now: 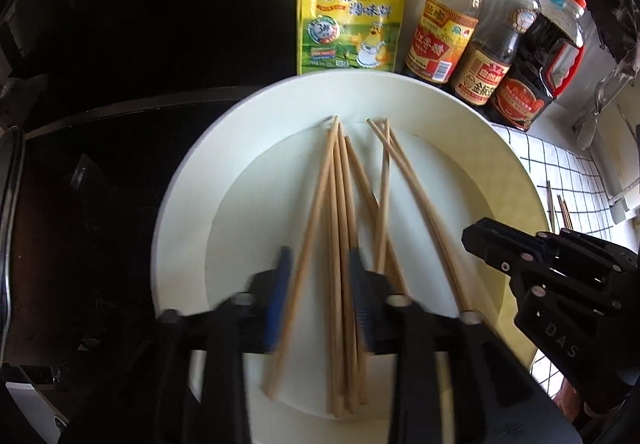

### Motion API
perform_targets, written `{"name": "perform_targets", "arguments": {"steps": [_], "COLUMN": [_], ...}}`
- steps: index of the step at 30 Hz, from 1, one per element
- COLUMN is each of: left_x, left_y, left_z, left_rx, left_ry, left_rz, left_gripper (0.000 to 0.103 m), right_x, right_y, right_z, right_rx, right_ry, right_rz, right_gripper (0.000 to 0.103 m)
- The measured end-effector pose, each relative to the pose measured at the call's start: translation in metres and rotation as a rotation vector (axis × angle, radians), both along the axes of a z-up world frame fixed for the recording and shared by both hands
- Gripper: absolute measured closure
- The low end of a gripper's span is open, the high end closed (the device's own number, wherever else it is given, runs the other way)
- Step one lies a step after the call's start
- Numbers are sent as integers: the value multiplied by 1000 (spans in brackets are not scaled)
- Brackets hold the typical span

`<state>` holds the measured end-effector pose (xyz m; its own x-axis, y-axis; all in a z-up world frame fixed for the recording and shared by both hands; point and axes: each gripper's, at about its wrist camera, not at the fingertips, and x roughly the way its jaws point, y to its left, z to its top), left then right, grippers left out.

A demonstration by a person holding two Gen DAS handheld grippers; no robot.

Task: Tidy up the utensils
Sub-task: 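Lower the chopsticks into the basin and open both tools, then move both open tools back over the remaining chopsticks on the cloth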

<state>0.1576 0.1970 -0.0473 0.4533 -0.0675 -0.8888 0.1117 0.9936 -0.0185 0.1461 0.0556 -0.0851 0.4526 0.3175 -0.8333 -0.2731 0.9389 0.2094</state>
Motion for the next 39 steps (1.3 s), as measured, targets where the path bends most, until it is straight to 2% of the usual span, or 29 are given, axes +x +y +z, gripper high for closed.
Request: {"name": "perform_targets", "arguments": {"steps": [2,3,7,24,33,35,39], "left_x": [-2,-4,-6,-47,-68,-72,-80], "left_y": [3,5,7,0,-28,-39,-63], "left_z": [5,7,11,25,29,28,27], "left_rx": [2,1,7,-8,-13,-15,-17], "left_ry": [-27,-39,-48,-91,-96,-93,-89], "left_rz": [16,21,26,-8,-46,-59,-84], "left_gripper": [39,38,38,35,31,31,31], "right_x": [-4,-5,-12,-64,-95,-103,-115], "right_y": [-3,-3,-9,-33,-63,-73,-93], "right_z": [4,7,13,30,38,42,47], "right_rx": [-6,-6,9,22,21,16,5], "right_ry": [-15,-18,-29,-71,-94,-104,-122], "right_rz": [-5,-8,-27,-78,-114,-121,-129], "right_gripper": [88,88,81,73,70,65,64]}}
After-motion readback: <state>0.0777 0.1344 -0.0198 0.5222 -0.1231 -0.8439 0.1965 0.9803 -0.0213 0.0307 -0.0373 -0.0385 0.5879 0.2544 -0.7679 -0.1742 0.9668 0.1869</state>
